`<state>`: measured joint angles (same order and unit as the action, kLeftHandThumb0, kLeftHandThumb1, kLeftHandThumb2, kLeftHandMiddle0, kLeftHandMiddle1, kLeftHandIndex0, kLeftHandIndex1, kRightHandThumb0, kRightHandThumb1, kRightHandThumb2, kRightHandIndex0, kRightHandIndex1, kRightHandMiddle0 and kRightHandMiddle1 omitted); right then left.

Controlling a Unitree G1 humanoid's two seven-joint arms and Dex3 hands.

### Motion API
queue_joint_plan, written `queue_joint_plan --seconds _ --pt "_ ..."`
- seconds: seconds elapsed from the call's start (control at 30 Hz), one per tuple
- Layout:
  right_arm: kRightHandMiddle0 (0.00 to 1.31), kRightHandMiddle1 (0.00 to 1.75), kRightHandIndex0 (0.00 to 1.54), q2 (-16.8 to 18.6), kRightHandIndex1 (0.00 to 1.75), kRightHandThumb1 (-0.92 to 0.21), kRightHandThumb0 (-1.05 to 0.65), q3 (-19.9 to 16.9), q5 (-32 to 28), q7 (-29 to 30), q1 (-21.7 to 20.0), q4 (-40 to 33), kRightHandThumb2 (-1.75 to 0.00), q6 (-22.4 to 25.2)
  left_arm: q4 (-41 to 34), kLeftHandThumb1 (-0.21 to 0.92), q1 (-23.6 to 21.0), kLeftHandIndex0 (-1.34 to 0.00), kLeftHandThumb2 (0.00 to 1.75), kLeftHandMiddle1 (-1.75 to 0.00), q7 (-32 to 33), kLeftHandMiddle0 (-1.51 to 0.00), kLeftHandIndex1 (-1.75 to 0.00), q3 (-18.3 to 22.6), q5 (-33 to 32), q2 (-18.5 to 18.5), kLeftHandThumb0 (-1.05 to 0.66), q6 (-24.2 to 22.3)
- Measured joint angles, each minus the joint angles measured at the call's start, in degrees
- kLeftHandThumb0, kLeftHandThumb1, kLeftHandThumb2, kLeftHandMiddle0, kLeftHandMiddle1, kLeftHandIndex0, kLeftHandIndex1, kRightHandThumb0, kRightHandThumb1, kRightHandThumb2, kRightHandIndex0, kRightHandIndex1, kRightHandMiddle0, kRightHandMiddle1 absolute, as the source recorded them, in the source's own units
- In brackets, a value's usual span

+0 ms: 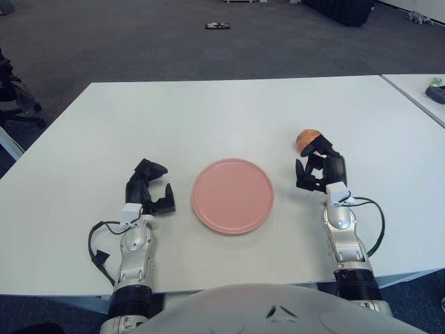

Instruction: Put the apple into the plate.

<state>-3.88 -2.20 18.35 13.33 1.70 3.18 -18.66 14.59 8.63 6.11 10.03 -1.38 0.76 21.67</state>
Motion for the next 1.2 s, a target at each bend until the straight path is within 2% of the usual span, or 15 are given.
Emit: queue_joint_plan --seconds 0.1,0.23,0.27,0.37,0.43,0.47,0.53,0.6,0.7,0.73,0.8,0.87,0.97,1.07,1.2 --pt "0.43 1.75 0.9 -1.29 1.75 -0.55 -0.41 0.08 2.3 0.69 -0.69 -0.84 -1.03 0.4 0.02 -0.07 0.0 -0.68 1.75 -1.75 0.0 -0.93 -1.68 0.01 -0.02 0.0 -0.01 0.02" --pt "0.27 1.75 0.58 -3.76 1.73 -0.8 -0.37 1.05 7.59 0.95 -0.98 -2.21 -0.69 2.12 0.1 -0.07 -0.02 -0.69 1.75 -1.75 0.0 -0.93 -1.68 -0.04 -0.03 -0.03 -0.01 0.32" --pt "0.24 1.75 0.44 -4.26 1.67 -0.84 -0.36 1.2 8.3 0.81 -1.1 -2.57 -0.63 2.68 0.13 -0.07 -0.02 -0.69 1.75 -1.75 0.0 -0.93 -1.67 -0.04 -0.03 -0.03 -0.01 0.38" --pt "0.21 1.75 0.24 -5.79 1.56 -0.9 -0.36 1.5 10.39 0.33 -1.75 -3.84 -0.56 4.52 0.23 -0.07 -0.06 -0.69 1.75 -1.75 0.0 -0.93 -1.67 -0.05 -0.02 -0.03 -0.01 0.38" --pt "0.19 1.75 0.12 -6.9 1.42 -0.91 -0.35 1.58 11.61 -0.19 -2.56 -4.47 -0.54 5.87 0.28 -0.07 -0.08 -0.69 1.75 -1.75 0.0 -0.93 -1.67 -0.06 -0.05 -0.05 -0.01 0.36" --pt "0.15 1.67 0.1 -7.46 1.35 -0.87 -0.41 1.67 12.17 -0.57 -3.04 -4.62 -0.61 6.68 0.29 -0.07 -0.1 -0.69 1.75 -1.75 -0.02 -0.93 -1.68 -0.07 -0.1 -0.05 -0.01 0.31" --pt "0.06 1.43 0.04 -8.91 1.16 -0.73 -0.55 1.82 13.18 -1.44 -4.39 -4.74 -0.86 8.22 0.29 -0.07 -0.17 -0.68 1.75 -1.75 -0.08 -0.93 -1.68 -0.08 -0.23 -0.07 -0.01 0.19" --pt "0.03 1.29 0.02 -9.87 1.02 -0.67 -0.6 1.84 14.0 -1.89 -5.59 -4.81 -0.94 9.26 0.29 -0.07 -0.19 -0.68 1.75 -1.75 -0.15 -0.93 -1.69 -0.1 -0.32 -0.08 -0.01 0.17" --pt "0.01 1.05 0.01 -10.97 0.73 -0.59 -0.63 2.04 14.41 -2.45 -7.09 -4.91 -0.98 10.36 0.35 -0.06 -0.25 -0.67 1.75 -1.75 -0.29 -0.92 -1.7 -0.14 -0.36 -0.09 -0.01 0.19" --pt "0.01 0.93 0.0 -11.29 0.56 -0.57 -0.65 2.13 14.48 -2.69 -7.6 -4.88 -0.98 10.8 0.41 -0.06 -0.29 -0.66 1.75 -1.75 -0.37 -0.92 -1.71 -0.15 -0.36 -0.07 -0.01 0.2" --pt "0.0 0.81 0.0 -11.76 0.4 -0.55 -0.67 2.27 14.64 -3.03 -8.61 -4.51 -0.98 11.58 0.59 -0.06 -0.39 -0.66 1.75 -1.75 -0.55 -0.92 -1.71 -0.18 -0.36 -0.06 -0.01 0.37" --pt "0.0 0.61 0.0 -12.42 0.16 -0.53 -0.72 2.59 14.82 -3.5 -10.02 -3.48 -0.96 12.57 0.86 -0.06 -0.49 -0.66 1.75 -1.75 -0.6 -0.92 -1.72 -0.22 -0.34 -0.04 -0.01 0.63" --pt "0.0 0.48 0.0 -13.33 0.05 -0.52 -0.75 3.04 15.27 -3.96 -12.29 -1.52 -0.94 14.12 1.23 -0.06 -0.69 -0.66 1.75 -1.75 -0.6 -0.92 -1.71 -0.27 -0.3 -0.04 -0.01 1.15" --pt "0.0 0.31 0.0 -14.29 0.02 -0.5 -0.81 4.04 16.42 -4.98 -14.58 -0.04 -0.9 16.1 1.39 -0.06 -0.84 -0.66 1.75 -1.75 -0.63 -0.92 -1.72 -0.3 -0.36 -0.05 -0.01 1.35" --pt "0.0 0.16 0.0 -15.74 0.0 -0.48 -0.85 5.96 18.12 -7.67 -17.41 1.35 -0.87 19.05 1.42 -0.06 -1.05 -0.65 1.75 -1.75 -1.41 -0.92 -1.72 -0.46 -0.53 -0.08 -0.01 1.17"
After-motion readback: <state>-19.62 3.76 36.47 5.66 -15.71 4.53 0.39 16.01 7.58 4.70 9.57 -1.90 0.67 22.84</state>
